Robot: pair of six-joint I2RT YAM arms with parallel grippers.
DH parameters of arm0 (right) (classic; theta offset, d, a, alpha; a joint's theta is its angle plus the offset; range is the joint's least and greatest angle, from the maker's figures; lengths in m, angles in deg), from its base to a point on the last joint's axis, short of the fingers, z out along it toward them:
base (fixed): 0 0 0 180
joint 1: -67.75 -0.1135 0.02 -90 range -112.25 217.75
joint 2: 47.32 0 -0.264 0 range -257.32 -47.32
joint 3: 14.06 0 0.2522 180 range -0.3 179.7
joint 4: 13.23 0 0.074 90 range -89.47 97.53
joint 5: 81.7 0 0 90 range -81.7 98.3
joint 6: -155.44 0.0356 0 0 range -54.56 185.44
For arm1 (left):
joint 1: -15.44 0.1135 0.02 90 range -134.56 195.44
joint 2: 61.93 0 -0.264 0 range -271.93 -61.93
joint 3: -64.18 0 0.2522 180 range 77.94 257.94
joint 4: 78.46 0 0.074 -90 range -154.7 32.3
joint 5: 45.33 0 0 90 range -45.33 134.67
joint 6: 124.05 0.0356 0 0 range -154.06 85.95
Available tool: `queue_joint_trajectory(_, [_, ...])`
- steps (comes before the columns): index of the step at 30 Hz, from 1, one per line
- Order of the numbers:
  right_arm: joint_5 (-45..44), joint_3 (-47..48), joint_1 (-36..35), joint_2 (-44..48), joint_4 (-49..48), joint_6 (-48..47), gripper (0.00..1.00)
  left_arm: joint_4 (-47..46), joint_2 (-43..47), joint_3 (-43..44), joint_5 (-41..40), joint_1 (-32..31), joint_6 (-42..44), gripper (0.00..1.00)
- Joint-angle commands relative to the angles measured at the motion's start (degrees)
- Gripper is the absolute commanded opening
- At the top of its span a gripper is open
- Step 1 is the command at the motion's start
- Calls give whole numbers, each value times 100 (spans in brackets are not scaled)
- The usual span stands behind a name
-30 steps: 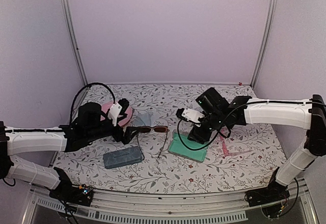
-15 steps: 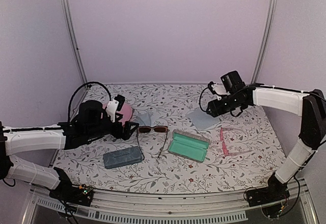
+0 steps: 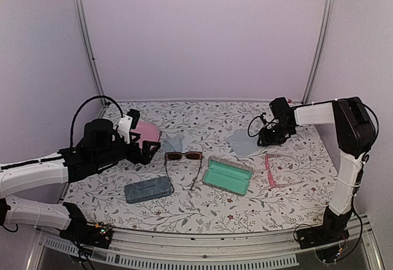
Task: Organize the sunglasses
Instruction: Pick up the glasses cleaning cloth from the center of the board.
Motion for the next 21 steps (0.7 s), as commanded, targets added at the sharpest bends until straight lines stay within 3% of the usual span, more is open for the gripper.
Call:
queue_joint_trajectory(1, [121,186,91,-282,-158,3,46,98,46,98,-100,-20,93,98])
queue_joint_trajectory(7, [388,230,97,-560,-208,-16,39,-180,-368,165,-93,-20,615,99])
queue_joint_trajectory(13, [497,195,55,-669,-117,30,27,-388,-1368,572,-92,27,1083,99])
queue_joint_trajectory(21, [356,146,27,-400,-30,177,12,-589,-2469,1057,232,90,1170,99])
